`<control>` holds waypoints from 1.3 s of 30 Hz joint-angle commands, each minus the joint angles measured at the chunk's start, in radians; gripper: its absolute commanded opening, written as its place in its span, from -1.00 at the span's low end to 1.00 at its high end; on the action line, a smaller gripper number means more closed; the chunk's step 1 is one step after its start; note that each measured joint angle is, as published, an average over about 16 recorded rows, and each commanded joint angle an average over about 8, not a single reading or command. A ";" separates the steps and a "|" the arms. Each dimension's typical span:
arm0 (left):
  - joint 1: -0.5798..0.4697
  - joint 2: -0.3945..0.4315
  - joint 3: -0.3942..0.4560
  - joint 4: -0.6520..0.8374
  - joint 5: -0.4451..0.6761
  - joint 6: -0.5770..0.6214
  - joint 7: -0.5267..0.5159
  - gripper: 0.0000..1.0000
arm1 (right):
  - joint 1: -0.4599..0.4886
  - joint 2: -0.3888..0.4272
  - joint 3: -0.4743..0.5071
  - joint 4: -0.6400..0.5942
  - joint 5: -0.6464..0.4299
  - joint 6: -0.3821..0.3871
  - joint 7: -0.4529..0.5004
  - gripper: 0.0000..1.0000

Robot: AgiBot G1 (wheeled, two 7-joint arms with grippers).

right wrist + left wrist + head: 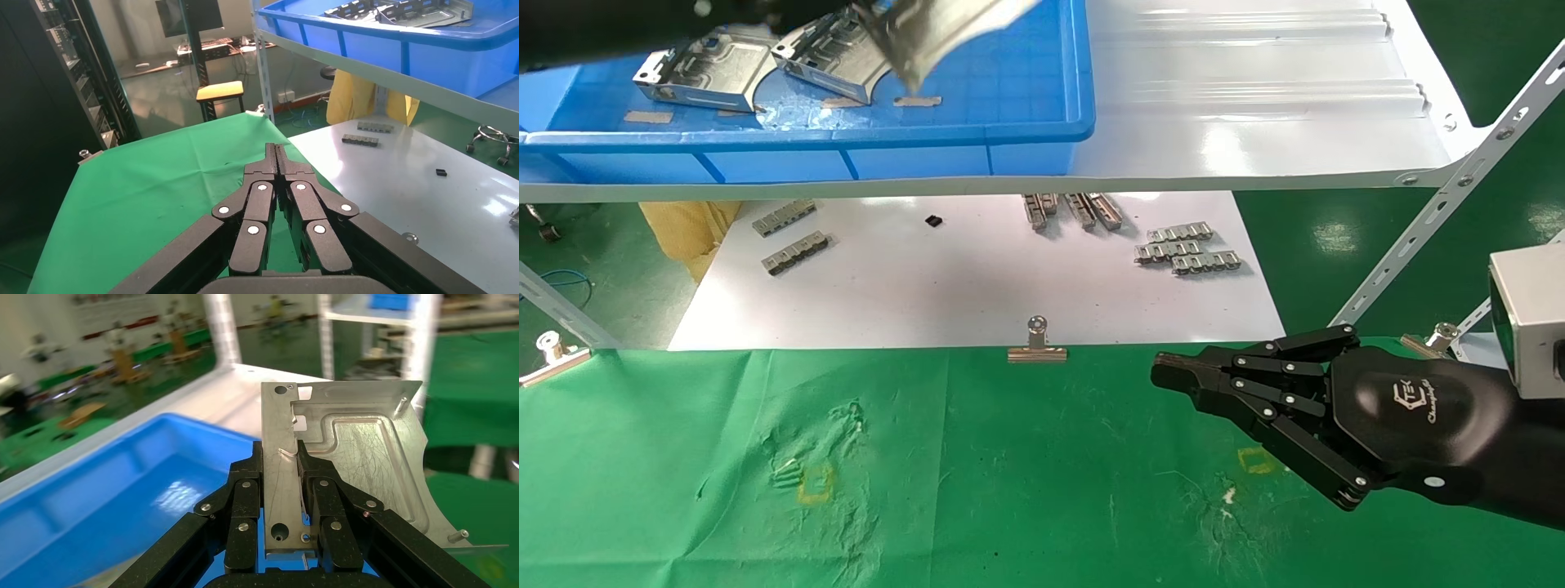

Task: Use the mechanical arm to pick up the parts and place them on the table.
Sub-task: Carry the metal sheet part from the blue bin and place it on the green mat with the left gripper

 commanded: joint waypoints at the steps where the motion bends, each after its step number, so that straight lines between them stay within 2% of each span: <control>1: 0.006 -0.021 -0.006 -0.003 -0.008 0.069 0.027 -1.00 | 0.000 0.000 0.000 0.000 0.000 0.000 0.000 -1.00; 6: 0.058 -0.073 -0.001 -0.073 -0.040 0.117 0.069 -1.00 | 0.000 0.000 0.000 0.000 0.000 0.000 0.000 -1.00; 12: 0.157 -0.173 0.029 -0.247 -0.119 0.121 0.079 -1.00 | 0.000 0.000 0.000 0.000 0.000 0.000 0.000 -1.00; 19: 0.289 -0.307 0.103 -0.467 -0.215 0.116 0.120 -1.00 | 0.000 0.000 0.000 0.000 0.000 0.000 0.000 -1.00; 25: 0.367 -0.385 0.193 -0.573 -0.224 0.111 0.197 -1.00 | 0.000 0.000 0.000 0.000 0.000 0.000 0.000 -1.00; 32: 0.412 -0.410 0.321 -0.602 -0.163 0.109 0.314 -1.00 | 0.000 0.000 0.000 0.000 0.000 0.000 0.000 -1.00; 39: 0.421 -0.376 0.439 -0.525 -0.103 0.101 0.395 -1.00 | 0.000 0.000 0.000 0.000 0.000 0.000 0.000 -1.00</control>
